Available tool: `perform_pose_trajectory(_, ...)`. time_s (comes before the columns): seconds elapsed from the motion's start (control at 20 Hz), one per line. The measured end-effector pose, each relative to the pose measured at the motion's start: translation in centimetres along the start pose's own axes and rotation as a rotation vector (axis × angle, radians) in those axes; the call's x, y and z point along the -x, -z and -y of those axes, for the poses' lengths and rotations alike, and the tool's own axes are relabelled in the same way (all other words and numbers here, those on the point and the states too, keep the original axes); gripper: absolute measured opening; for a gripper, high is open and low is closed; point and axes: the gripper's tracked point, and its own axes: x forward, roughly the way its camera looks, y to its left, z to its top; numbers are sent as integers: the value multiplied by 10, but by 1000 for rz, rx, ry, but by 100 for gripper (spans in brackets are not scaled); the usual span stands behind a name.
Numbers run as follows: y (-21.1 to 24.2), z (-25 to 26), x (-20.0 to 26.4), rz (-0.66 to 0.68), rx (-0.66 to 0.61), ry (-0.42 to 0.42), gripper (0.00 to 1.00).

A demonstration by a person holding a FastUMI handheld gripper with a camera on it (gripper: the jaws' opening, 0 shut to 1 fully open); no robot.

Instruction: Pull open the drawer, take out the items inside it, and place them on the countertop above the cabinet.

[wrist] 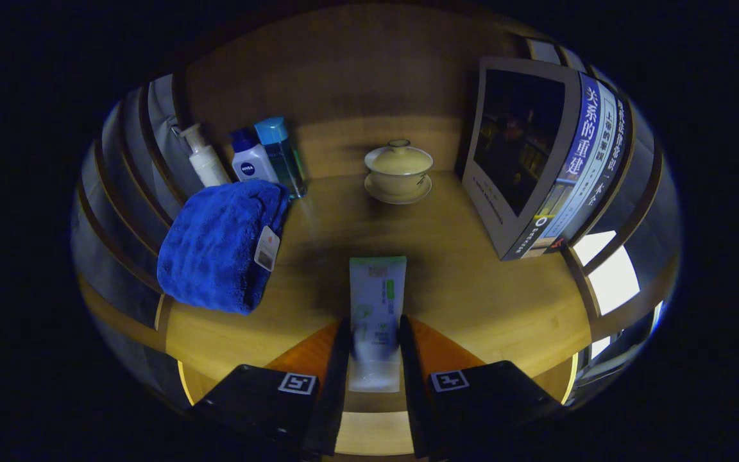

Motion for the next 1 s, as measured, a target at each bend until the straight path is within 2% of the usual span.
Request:
perform_pose_trajectory(0.15,-6,5,10,45,17,7,53)
perform_pose_trajectory(0.2,-8,8,15,67,28,15,56)
perform_pose_trajectory(0.3,-11,11,27,119,38,22,74)
perform_pose_trajectory(0.45,-12,6,50,223,-12,-1,100)
perform_pose_trajectory(0.75,-8,21,114,445,-12,37,99)
perform_pose_trajectory(1.0,27,14,163,574,25,35,99)
